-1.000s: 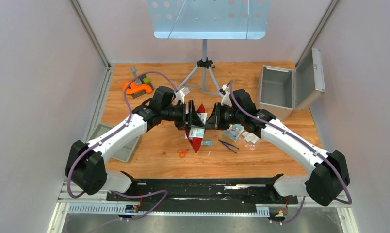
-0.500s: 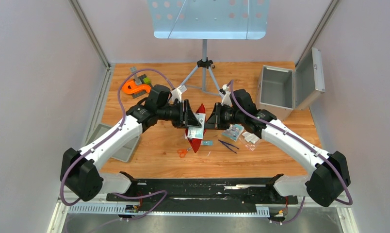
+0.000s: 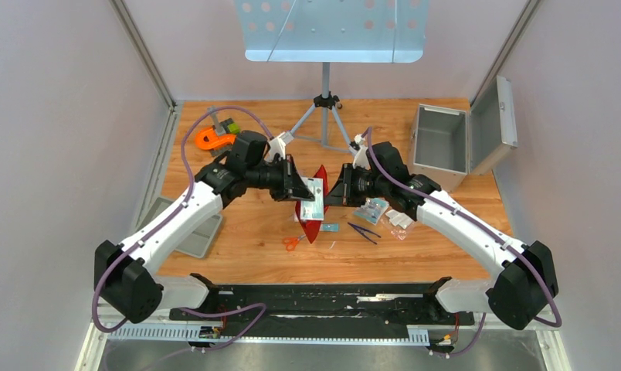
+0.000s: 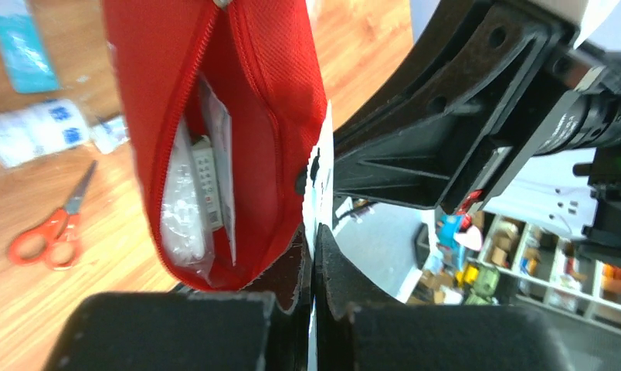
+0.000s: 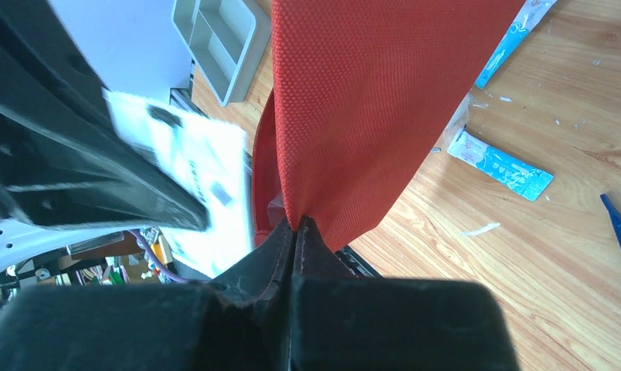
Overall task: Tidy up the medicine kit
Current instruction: Place the medical item at the medicine pouch.
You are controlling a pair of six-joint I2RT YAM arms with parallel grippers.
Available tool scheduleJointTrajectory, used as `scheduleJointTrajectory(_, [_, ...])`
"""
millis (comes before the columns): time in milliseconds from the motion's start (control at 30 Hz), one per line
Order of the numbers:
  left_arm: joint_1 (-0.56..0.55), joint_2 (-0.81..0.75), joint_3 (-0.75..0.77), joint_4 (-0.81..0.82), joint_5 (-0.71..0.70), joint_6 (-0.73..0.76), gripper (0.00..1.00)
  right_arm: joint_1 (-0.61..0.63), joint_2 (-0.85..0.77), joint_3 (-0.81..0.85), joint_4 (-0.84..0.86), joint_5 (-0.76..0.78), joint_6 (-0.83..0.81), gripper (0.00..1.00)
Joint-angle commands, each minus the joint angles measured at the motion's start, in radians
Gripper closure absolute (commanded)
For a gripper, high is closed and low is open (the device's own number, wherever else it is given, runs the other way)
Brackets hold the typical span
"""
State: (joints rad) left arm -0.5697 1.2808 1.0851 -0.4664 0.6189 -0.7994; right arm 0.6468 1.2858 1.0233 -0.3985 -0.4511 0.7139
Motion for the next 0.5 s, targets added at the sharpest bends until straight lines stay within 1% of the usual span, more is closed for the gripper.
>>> scheduleJointTrajectory(0, [0.035, -0.043, 0.177, -0.138, -0.081, 0.070, 1.00, 0.005, -0.045, 0.014, 0.058, -0.004, 0.018, 1.00])
scheduleJointTrajectory(67, [0.037, -0.021, 0.261, -0.232, -0.163, 0.128, 1.00, 0.005, -0.045, 0.014, 0.058, -0.004, 0.019, 1.00])
scheduleJointTrajectory(133, [0.037, 0.022, 0.328, -0.305, -0.210, 0.185, 1.00, 0.007, -0.043, 0.015, 0.057, -0.006, 0.019, 1.00])
scheduleJointTrajectory(200, [0.037, 0.062, 0.363, -0.338, -0.224, 0.200, 1.00, 0.007, -0.042, 0.018, 0.056, -0.008, 0.018, 1.00])
scheduleJointTrajectory(333, [0.023, 0.093, 0.361, -0.305, -0.216, 0.201, 1.00, 0.010, -0.040, 0.023, 0.056, -0.003, 0.019, 1.00])
scheduleJointTrajectory(467, [-0.025, 0.112, 0.370, -0.328, -0.302, 0.235, 1.00, 0.011, -0.036, 0.024, 0.056, -0.001, 0.024, 1.00])
